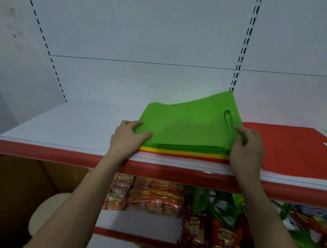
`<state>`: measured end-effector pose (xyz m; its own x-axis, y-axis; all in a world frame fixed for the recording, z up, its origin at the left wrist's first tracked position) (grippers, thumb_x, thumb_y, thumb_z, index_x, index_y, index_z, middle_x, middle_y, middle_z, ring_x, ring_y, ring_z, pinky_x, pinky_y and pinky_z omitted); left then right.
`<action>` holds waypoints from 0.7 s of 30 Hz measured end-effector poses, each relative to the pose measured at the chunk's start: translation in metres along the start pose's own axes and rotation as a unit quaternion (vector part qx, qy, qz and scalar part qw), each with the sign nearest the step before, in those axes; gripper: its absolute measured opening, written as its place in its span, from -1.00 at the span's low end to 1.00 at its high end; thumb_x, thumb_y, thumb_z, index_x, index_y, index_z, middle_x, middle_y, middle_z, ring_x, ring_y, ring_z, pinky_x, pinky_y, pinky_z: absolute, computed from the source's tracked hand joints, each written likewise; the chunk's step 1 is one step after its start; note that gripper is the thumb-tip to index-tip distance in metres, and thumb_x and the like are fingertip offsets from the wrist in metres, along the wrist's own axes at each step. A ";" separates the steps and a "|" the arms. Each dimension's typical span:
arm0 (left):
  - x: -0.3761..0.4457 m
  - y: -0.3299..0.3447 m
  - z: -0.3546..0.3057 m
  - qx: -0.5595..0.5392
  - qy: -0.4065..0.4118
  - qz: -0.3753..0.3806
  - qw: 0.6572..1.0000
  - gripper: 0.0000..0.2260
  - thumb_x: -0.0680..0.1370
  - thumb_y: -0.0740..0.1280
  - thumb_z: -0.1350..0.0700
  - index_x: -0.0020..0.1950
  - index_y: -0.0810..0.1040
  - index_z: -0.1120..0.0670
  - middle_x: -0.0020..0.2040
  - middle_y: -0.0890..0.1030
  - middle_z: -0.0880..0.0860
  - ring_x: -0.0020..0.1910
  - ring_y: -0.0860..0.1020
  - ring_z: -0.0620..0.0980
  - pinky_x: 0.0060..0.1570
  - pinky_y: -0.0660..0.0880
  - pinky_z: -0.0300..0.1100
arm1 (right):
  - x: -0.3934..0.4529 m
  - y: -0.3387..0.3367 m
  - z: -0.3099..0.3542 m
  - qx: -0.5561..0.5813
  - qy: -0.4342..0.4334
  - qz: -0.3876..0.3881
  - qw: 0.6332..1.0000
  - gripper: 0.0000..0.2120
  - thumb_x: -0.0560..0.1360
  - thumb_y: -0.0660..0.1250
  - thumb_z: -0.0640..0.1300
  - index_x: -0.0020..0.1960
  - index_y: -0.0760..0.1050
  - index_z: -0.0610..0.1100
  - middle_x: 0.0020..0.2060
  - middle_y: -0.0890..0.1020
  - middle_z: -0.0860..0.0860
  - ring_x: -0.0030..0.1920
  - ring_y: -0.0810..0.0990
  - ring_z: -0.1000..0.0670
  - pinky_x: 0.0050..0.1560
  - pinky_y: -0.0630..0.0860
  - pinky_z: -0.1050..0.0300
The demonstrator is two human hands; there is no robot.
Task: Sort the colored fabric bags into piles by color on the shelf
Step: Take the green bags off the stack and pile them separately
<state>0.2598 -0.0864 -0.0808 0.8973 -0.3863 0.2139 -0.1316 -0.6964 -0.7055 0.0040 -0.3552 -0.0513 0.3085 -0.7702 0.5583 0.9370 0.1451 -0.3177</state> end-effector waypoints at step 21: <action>0.001 -0.046 -0.043 -0.184 -0.015 0.074 0.980 -0.79 0.47 0.46 0.27 -0.21 0.43 0.11 -0.16 0.58 0.14 -0.06 0.55 0.13 -0.08 0.51 -0.06 | 0.003 -0.035 0.058 0.004 0.003 0.006 1.000 -0.77 0.51 0.31 -0.30 0.05 0.66 -0.06 -0.04 0.63 -0.11 -0.20 0.50 -0.03 -0.17 0.39 0.14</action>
<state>0.2487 -0.0810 -0.0195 0.8679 -0.4856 0.1047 -0.3991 -0.8071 -0.4350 -0.0181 -0.3265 0.0054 0.3182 -0.7723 0.5498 0.9348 0.1589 -0.3178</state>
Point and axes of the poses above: each hand's wrist, its own x-axis towards the middle knuckle, its own y-axis out of the palm, z = x × y, the point moved 10 cm from there along x, towards the middle knuckle
